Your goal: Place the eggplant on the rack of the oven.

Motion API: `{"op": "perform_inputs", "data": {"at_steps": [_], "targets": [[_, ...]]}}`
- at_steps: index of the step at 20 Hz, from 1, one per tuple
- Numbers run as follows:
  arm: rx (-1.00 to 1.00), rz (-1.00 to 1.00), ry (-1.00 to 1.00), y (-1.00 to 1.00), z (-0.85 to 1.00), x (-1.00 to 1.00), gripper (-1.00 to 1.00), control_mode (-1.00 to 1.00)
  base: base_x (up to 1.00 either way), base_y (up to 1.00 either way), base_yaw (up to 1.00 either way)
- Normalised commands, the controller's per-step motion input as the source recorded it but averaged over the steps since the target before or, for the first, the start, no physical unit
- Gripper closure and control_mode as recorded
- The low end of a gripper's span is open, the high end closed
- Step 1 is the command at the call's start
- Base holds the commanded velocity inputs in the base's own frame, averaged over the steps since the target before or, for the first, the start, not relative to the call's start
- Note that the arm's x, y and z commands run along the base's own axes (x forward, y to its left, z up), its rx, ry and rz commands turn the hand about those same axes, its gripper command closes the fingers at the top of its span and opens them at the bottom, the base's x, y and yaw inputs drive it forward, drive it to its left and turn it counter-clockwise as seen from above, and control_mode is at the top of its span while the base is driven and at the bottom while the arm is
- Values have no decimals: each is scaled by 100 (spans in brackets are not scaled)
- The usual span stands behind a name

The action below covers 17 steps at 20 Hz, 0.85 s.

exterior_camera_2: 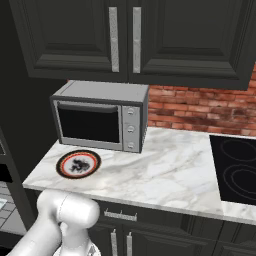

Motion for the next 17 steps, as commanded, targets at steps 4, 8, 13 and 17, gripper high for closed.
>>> {"op": "perform_inputs", "data": {"at_steps": [4, 8, 13, 17], "targets": [[11, -15, 0, -99, 69, -60, -100, -100, 0, 0, 0], [21, -11, -1, -91, 72, -34, -100, -100, 0, 0, 0], [31, -1, 5, -92, 33, -3, -100, -100, 0, 0, 0], [19, 0, 8, -67, -1, 1, -100, -100, 0, 0, 0]]}}
